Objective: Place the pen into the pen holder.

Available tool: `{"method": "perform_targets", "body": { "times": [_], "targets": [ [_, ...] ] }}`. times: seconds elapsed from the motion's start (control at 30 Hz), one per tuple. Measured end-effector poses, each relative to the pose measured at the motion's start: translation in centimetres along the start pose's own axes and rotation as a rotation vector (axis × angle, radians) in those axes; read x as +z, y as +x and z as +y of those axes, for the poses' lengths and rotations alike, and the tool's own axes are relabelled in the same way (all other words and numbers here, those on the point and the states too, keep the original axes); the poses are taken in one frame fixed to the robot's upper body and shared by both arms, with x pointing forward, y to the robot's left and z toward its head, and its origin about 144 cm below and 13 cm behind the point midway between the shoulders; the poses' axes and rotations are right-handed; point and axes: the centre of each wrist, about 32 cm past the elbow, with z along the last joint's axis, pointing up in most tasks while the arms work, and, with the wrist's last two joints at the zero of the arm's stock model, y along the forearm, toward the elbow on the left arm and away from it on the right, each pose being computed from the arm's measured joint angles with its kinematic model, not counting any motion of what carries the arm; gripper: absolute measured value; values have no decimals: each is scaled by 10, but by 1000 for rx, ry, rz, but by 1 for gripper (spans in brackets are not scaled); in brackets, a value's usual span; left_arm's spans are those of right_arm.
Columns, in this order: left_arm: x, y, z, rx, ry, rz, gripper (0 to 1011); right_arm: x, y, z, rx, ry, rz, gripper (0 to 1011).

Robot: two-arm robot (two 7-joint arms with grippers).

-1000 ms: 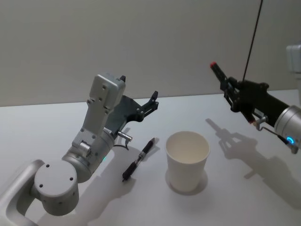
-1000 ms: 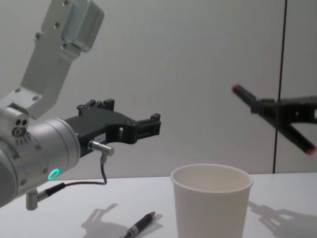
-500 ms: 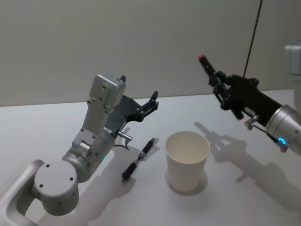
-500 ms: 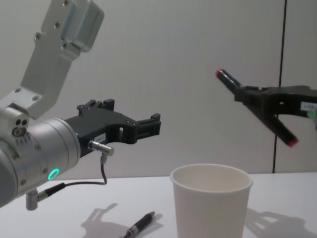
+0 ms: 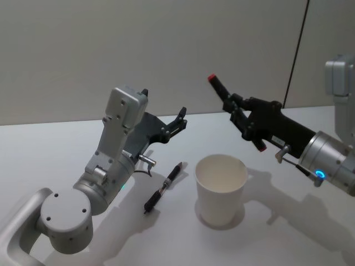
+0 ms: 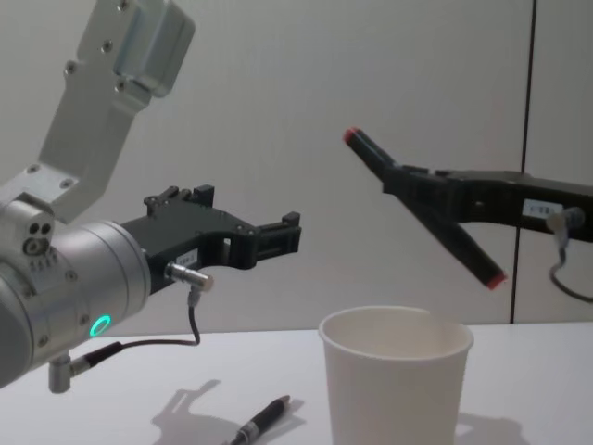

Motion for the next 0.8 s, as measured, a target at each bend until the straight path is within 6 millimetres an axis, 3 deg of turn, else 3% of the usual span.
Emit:
{"method": "perform_targets", "body": {
  "times": [0.8],
  "targets": [
    [0,0,0,0,0,0,1001,-11,3,16,269,54,215,184]
  ]
}}
